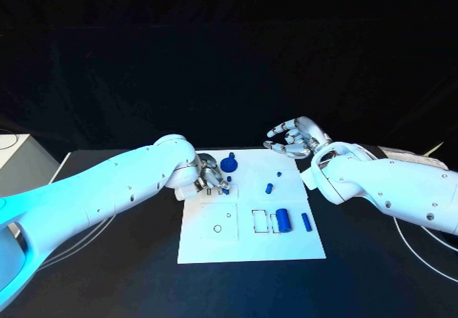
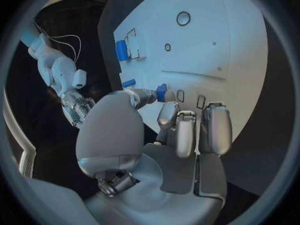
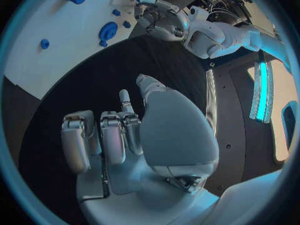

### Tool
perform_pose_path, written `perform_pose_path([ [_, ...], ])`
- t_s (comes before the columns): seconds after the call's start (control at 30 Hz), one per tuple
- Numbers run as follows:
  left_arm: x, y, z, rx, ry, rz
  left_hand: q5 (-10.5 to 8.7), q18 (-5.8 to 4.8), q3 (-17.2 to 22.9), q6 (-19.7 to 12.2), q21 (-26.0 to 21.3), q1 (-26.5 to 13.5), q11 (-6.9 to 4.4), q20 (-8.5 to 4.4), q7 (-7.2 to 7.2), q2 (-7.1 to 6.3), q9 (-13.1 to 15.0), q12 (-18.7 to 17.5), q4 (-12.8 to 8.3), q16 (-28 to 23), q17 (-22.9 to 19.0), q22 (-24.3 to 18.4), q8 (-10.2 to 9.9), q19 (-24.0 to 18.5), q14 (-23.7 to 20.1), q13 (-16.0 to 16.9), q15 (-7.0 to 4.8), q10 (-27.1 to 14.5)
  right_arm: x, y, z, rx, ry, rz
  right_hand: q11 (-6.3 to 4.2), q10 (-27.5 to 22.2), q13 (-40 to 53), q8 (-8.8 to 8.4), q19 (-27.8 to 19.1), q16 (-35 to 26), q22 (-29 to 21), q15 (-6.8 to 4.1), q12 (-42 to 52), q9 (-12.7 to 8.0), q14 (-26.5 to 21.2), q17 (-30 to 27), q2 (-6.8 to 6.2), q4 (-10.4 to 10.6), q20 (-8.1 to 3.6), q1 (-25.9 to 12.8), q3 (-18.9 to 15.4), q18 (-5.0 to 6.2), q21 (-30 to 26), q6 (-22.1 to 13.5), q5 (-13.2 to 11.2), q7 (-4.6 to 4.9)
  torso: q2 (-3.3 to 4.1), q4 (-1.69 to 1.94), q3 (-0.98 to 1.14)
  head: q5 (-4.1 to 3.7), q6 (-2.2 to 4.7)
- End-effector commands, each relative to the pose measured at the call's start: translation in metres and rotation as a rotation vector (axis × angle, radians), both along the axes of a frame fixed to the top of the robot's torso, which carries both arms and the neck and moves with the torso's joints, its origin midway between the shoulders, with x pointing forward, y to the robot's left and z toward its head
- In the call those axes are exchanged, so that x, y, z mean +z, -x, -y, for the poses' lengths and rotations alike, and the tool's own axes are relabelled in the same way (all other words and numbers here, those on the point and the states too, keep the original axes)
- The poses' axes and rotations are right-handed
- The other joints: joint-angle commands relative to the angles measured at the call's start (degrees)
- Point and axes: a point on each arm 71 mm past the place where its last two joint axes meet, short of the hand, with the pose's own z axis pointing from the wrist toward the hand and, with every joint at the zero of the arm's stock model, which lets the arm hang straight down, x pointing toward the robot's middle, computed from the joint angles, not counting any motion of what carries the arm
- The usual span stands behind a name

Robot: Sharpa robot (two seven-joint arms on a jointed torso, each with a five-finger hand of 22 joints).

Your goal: Assemble the parts on the task board

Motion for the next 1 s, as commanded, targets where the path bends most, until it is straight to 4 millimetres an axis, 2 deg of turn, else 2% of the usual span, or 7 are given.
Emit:
perform_pose_path([
  [0.03,0.003,0.000,0.000,0.046,0.060,0.018,1.79,-1.18,11.2,1.3,0.5,-1.0,-0.12,-0.22,-0.57,-0.37,0.5,0.2,-12.0,0.2,15.1,0.5,-0.1,0.5,6.2,0.3,-0.50,0.7,0.000,0.001,0.000,0.007,0.007,0.014,0.03,6.0,15.1,0.19,5.8,0.2,14.7,0.03,0.1,0.0,5.9,14.7,0.00,-0.1,0.06,-0.1,0.3,-0.69,-0.2,-0.2,0.2,-0.09,-0.09,0.13,0.01,0.04,-0.19],
  [0.13,0.005,0.000,-0.002,0.059,0.064,0.047,4.62,-1.13,11.1,2.1,0.4,-1.6,-0.35,-0.42,-0.76,-0.83,1.1,0.4,-13.0,0.2,15.1,0.2,-0.6,0.4,6.2,0.7,-0.70,1.3,-0.001,0.001,0.001,0.004,0.007,0.014,0.03,6.0,15.1,0.19,5.8,0.2,14.7,0.03,0.1,0.1,5.9,14.7,0.01,-0.1,0.06,-0.1,0.3,-0.69,-0.2,-0.2,0.2,-0.09,-0.08,0.18,0.00,0.12,-0.18],
  [0.27,0.008,0.001,-0.005,0.071,0.064,0.091,5.96,-1.21,10.9,2.7,0.6,-1.8,-0.47,-0.53,-0.90,-1.12,1.3,0.5,-13.6,0.2,15.1,0.7,-0.9,0.7,6.2,1.0,-0.85,1.7,-0.002,0.002,0.002,0.003,0.006,0.012,0.04,6.0,15.1,0.20,5.8,0.2,14.7,0.03,0.1,0.1,5.9,14.7,0.03,0.0,0.07,-0.1,0.3,-0.68,-0.2,-0.2,0.2,-0.09,-0.06,0.14,0.02,0.34,-0.12],
  [0.63,0.007,0.007,-0.019,0.105,0.065,0.232,6.52,-1.31,10.7,3.5,0.8,-1.6,-0.65,-0.70,-1.06,-1.55,1.4,0.4,-14.2,0.2,15.1,1.2,-1.3,1.0,6.2,1.0,-1.01,2.0,-0.004,0.004,0.007,-0.007,0.007,0.008,0.05,6.0,15.1,0.23,5.8,0.2,14.7,0.03,0.1,0.1,5.9,14.7,0.08,0.1,0.07,-0.3,0.3,-0.67,-0.3,-0.2,0.2,-0.07,-0.01,0.10,-0.04,0.53,-0.41],
  [1.0,-0.008,0.016,-0.024,0.121,0.061,0.280,6.76,-1.40,10.8,4.1,0.9,-1.6,-0.79,-0.84,-1.20,-1.79,1.5,0.5,-14.4,0.2,15.1,1.6,-1.7,1.3,6.2,1.3,-1.16,2.5,-0.005,0.004,0.010,-0.013,0.010,0.009,0.05,6.0,15.1,0.23,5.8,0.2,14.7,0.03,0.1,0.1,5.9,14.7,0.08,0.1,0.07,-0.3,0.3,-0.67,-0.3,-0.2,0.2,-0.07,0.09,-0.04,-0.10,0.60,-0.95],
])
